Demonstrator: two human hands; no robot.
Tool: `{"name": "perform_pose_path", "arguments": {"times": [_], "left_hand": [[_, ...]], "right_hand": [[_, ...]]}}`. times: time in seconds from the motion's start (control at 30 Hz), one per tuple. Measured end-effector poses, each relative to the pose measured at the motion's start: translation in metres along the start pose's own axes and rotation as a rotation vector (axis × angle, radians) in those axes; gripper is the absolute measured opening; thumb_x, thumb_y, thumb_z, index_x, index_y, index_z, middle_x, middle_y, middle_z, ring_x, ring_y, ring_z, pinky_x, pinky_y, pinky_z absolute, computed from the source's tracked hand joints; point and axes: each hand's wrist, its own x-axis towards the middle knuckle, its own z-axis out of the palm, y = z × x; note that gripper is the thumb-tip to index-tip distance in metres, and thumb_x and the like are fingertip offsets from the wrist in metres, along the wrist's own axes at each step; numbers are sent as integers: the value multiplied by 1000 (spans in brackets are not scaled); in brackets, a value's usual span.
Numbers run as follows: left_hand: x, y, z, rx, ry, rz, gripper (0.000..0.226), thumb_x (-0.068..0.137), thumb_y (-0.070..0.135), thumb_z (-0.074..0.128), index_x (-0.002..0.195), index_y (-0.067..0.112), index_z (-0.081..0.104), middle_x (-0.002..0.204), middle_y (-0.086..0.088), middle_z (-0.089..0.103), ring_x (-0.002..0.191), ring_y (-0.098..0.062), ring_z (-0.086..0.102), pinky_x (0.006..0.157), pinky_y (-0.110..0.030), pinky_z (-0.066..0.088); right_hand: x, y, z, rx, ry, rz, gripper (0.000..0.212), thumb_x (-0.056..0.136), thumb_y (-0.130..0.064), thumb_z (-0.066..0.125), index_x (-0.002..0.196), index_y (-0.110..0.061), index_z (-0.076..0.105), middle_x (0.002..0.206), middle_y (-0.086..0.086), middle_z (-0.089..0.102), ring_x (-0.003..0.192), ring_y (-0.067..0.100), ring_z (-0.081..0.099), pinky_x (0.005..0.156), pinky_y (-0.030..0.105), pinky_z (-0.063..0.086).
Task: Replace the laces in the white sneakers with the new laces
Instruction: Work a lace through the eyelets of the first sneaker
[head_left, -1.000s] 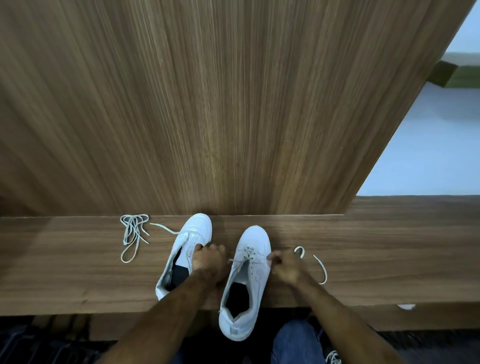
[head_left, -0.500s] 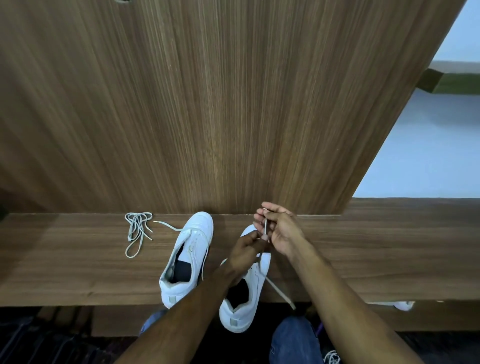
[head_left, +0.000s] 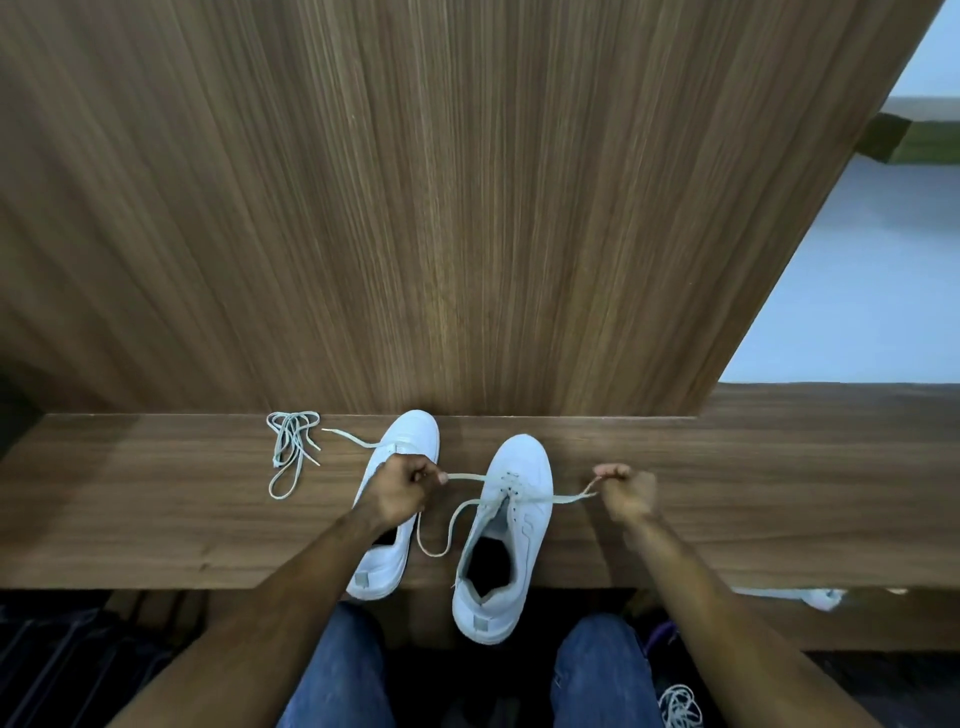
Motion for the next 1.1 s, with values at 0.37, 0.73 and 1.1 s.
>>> {"name": "perform_pose_path", "arguments": {"times": [0.37,0.73,1.1], "left_hand": [[-7,35,42,22,-78,104,24,86,27,70,63,30,64,48,18,56,53,-3,52,62,-29,46],[-8,28,51,-54,-24,33,16,84,23,72,70,17,70,50,18,59,50,6,52,60,-18,45],[-14,19,69,-37,-87,-63,16,80,27,75,94,23,69,85,3,69,83,-10,65,69,-12,46]], "right_hand": [[-48,-11,42,-674,-391,-675,17,92,-25,55,90,-20,71,97,-5,69,90,18,63,70,32,46],[-38,3,19,-846,-337,-700,46,84,-20,59,130,-27,56,139,-5,49,125,19,50,103,33,40],[-45,3,41,-498,-297,-553,18,93,-24,59,103,-22,74,100,-2,74,95,17,67,79,30,51]]}}
